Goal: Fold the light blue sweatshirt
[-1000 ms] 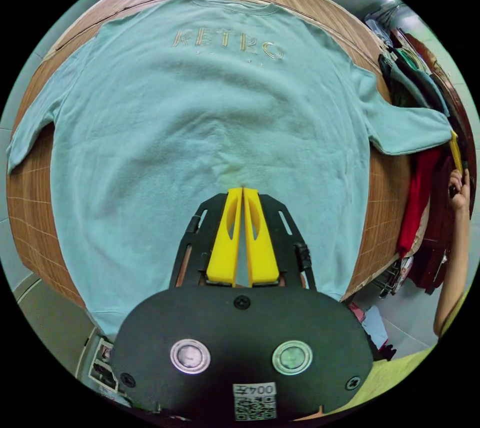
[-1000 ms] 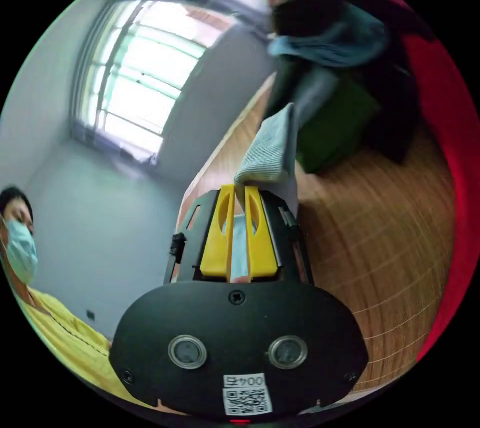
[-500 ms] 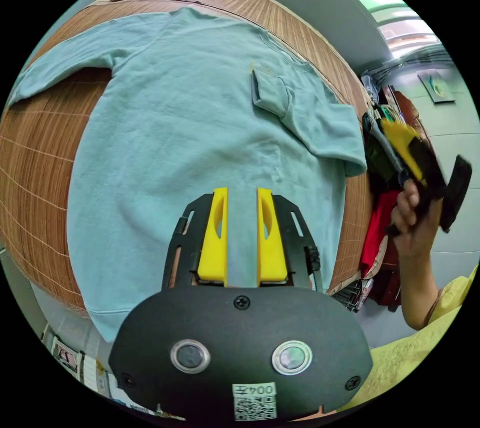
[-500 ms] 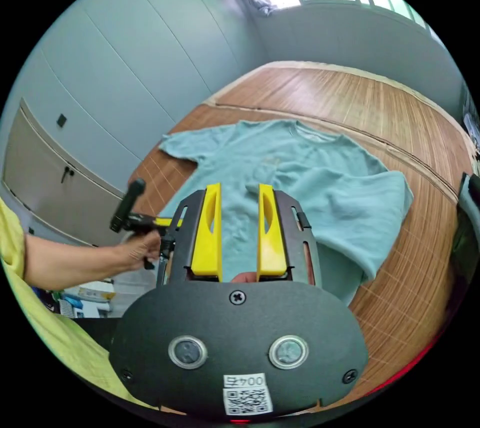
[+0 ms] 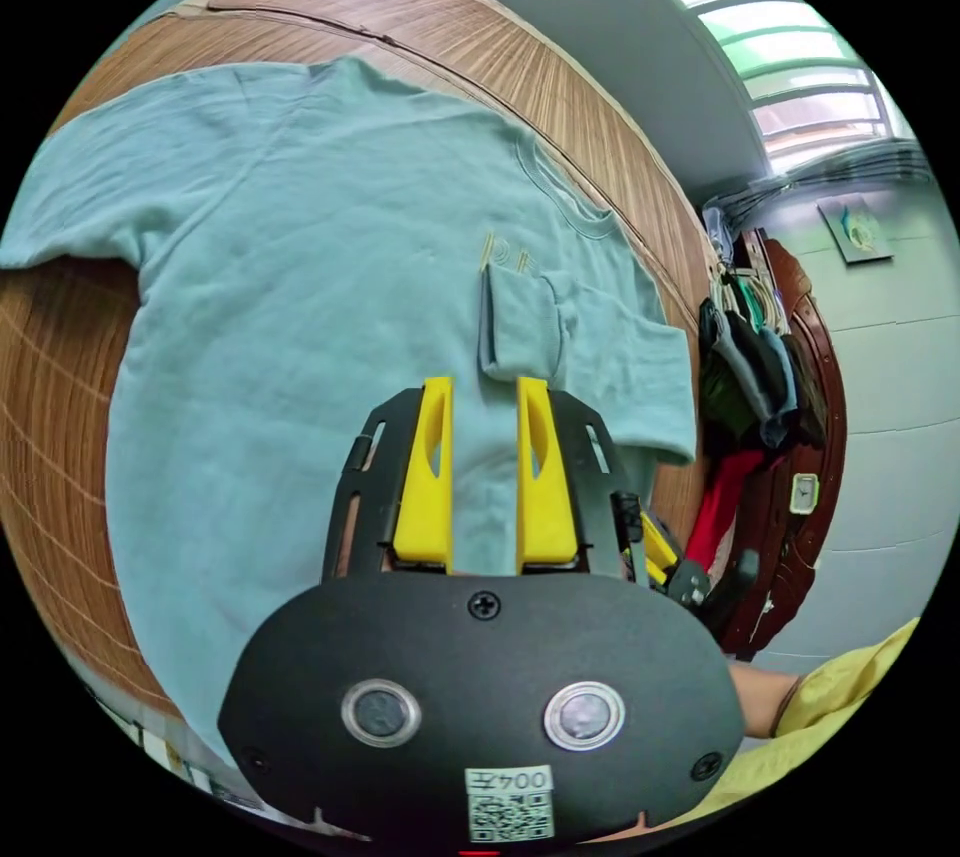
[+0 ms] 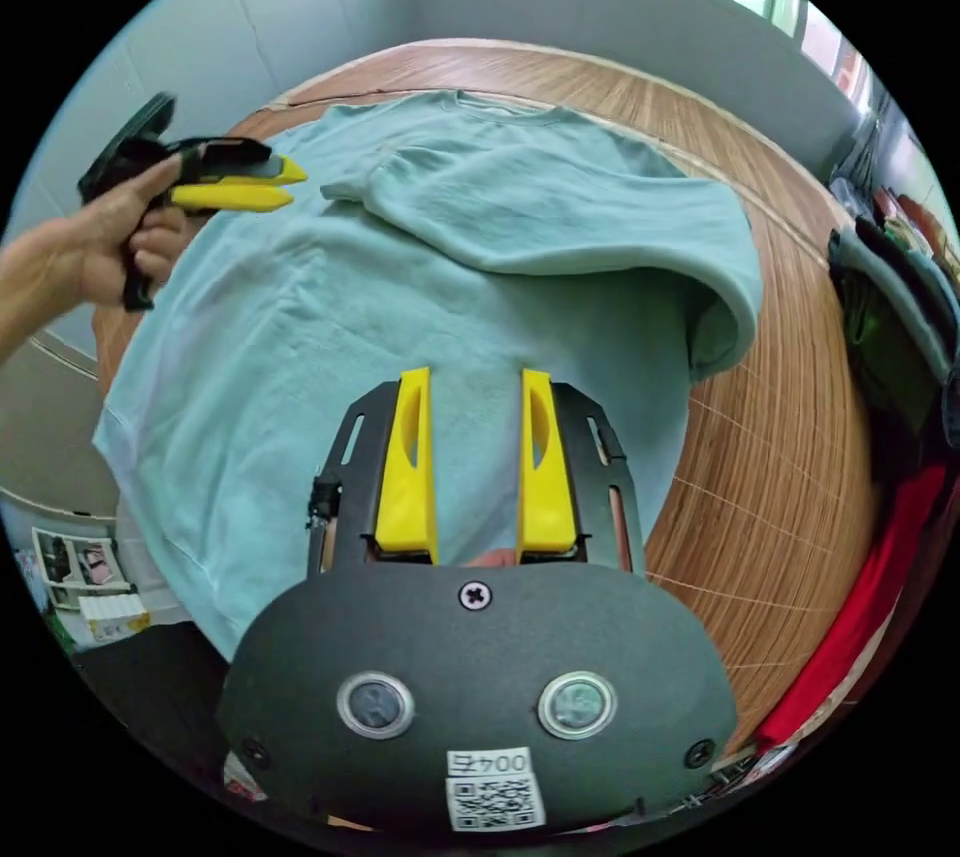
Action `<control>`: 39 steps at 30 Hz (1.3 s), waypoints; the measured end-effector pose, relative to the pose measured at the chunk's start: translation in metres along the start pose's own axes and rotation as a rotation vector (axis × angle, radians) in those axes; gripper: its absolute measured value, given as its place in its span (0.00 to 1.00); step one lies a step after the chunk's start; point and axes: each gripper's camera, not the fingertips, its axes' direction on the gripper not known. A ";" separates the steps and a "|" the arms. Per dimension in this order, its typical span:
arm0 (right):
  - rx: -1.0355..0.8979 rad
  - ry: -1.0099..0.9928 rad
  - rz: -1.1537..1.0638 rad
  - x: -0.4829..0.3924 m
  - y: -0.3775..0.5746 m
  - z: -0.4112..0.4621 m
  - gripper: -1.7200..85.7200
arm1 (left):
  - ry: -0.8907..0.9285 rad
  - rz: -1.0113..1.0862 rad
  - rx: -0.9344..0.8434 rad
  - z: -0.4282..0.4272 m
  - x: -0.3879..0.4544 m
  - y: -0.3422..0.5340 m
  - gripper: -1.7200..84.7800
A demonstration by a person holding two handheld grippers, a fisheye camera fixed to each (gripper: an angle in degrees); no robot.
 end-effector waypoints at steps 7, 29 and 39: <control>0.052 0.011 -0.013 -0.018 0.012 -0.015 0.17 | 0.009 -0.020 -0.029 0.022 0.006 -0.013 0.12; 0.002 0.070 0.250 0.087 -0.009 -0.087 0.12 | -0.094 0.302 0.178 -0.039 0.122 0.034 0.04; -0.015 0.092 0.095 0.057 -0.032 -0.097 0.07 | -0.265 0.311 0.214 -0.049 0.103 0.052 0.04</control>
